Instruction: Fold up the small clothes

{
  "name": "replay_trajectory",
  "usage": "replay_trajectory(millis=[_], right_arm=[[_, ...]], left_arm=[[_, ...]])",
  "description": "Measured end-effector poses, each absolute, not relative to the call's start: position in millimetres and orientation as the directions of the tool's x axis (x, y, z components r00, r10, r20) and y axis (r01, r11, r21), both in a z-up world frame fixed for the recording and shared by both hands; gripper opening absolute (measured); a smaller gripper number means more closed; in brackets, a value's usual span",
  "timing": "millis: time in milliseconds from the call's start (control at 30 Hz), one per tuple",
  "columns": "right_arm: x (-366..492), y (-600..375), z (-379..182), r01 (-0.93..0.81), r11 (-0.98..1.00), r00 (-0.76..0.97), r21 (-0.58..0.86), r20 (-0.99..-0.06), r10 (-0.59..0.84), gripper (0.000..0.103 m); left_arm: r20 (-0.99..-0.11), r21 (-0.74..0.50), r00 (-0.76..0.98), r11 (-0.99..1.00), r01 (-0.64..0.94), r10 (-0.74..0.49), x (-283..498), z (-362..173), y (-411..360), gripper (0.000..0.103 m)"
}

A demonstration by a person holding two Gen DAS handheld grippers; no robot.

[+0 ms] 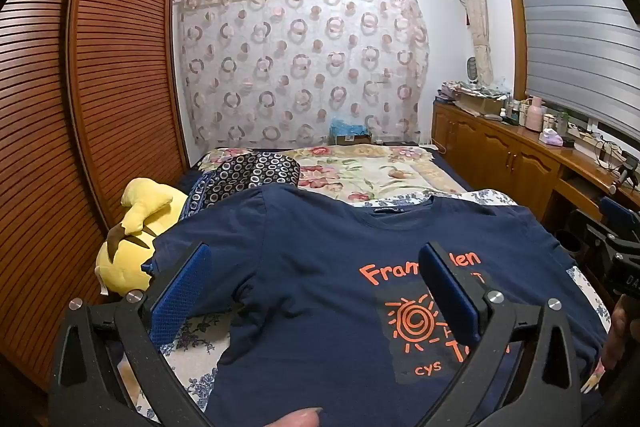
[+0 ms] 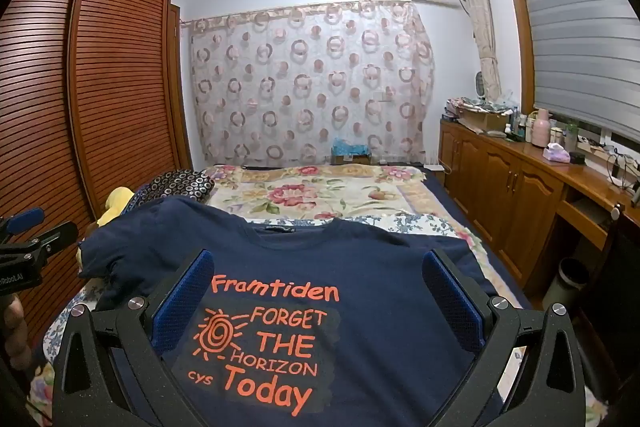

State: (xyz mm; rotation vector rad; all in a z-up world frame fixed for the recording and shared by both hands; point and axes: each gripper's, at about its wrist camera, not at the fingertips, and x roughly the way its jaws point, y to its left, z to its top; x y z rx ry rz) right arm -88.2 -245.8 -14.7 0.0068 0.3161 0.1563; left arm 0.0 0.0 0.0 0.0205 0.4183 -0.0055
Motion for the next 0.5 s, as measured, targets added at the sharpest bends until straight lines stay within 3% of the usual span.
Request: replay_trajectory(millis=[500], right_arm=[[-88.0,-244.9,-15.7,-0.148,0.988,0.939,0.033,-0.310,0.151,0.103]], left_arm=[[-0.403,0.021,0.915,1.000,0.009,0.001,0.2,-0.1,0.1,0.103]])
